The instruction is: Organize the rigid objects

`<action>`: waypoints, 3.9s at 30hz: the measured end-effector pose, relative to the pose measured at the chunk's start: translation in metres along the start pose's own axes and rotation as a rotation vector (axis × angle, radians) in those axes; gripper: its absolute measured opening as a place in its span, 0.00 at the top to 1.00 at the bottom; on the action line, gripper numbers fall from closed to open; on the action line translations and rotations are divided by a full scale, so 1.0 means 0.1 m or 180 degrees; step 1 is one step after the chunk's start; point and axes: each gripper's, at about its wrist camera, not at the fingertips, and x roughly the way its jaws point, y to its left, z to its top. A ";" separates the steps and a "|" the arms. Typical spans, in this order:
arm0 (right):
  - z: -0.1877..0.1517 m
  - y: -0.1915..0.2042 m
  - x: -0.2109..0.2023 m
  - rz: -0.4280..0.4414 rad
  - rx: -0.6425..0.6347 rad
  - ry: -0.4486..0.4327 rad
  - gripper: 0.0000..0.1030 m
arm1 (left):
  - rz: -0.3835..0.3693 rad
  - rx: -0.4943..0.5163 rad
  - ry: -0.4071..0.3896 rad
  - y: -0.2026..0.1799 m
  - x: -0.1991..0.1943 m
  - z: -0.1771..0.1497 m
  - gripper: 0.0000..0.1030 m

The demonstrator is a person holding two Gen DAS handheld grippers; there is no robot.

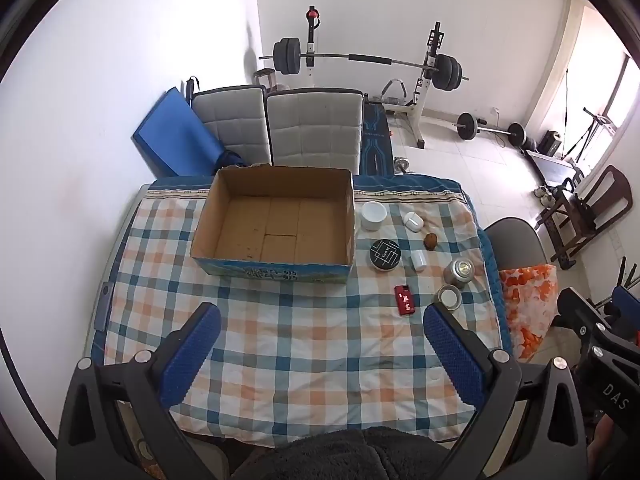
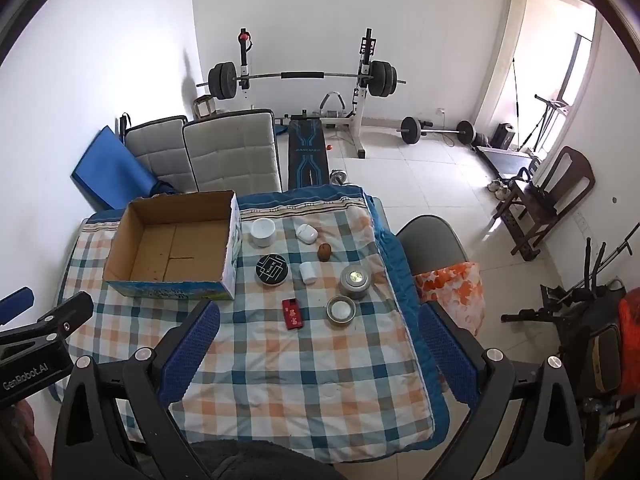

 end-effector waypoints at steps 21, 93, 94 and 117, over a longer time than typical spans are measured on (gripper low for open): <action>0.07 0.06 -0.05 -0.0007 -0.0005 -0.0046 0.02 | 0.0013 -0.0006 -0.0042 0.04 -0.09 0.08 0.00; 0.15 0.09 -0.16 0.0043 -0.0010 -0.0106 0.02 | -0.0040 0.0001 -0.0068 -0.05 -0.20 0.29 0.00; 0.14 0.08 -0.15 0.0048 -0.0004 -0.0104 0.02 | -0.0044 0.0007 -0.0063 -0.07 -0.20 0.32 0.00; -0.16 -0.86 3.40 0.0084 0.0354 0.1644 0.08 | -0.0113 0.0545 0.1363 -1.37 2.74 0.38 0.11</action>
